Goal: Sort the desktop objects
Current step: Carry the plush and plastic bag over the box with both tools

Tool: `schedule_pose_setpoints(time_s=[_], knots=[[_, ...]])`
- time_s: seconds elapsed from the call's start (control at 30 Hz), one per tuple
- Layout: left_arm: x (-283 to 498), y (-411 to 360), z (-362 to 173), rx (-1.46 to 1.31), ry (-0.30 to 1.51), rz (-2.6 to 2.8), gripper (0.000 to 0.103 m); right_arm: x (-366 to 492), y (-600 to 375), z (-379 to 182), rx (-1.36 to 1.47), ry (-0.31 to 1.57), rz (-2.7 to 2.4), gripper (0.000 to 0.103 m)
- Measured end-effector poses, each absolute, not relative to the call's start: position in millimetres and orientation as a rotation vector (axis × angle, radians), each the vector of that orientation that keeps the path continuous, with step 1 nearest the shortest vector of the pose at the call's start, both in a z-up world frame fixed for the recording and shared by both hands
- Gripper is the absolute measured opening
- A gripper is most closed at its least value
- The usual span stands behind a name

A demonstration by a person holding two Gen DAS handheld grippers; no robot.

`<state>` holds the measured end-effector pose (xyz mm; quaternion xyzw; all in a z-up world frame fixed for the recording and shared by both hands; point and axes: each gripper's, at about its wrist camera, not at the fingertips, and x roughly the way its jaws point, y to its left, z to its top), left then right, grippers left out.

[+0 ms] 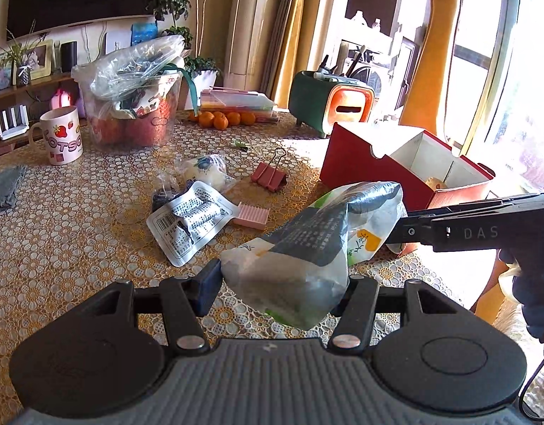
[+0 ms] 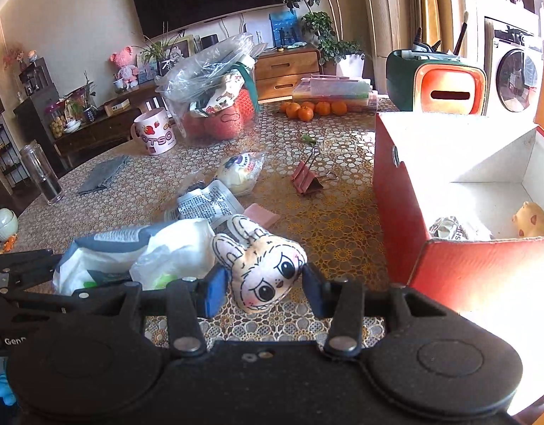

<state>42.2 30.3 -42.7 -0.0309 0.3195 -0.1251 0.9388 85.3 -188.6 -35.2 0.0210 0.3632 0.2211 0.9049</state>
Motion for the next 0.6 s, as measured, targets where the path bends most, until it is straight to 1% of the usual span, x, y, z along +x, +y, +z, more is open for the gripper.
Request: schedule_pose_setpoints(time_s=[0.6], knots=[[42.6, -20.6, -1.4, -0.061, 0.598, -0.277, 0.057, 67.8, -257.3, 3.5, 0.061, 0.650, 0.449, 0.046]])
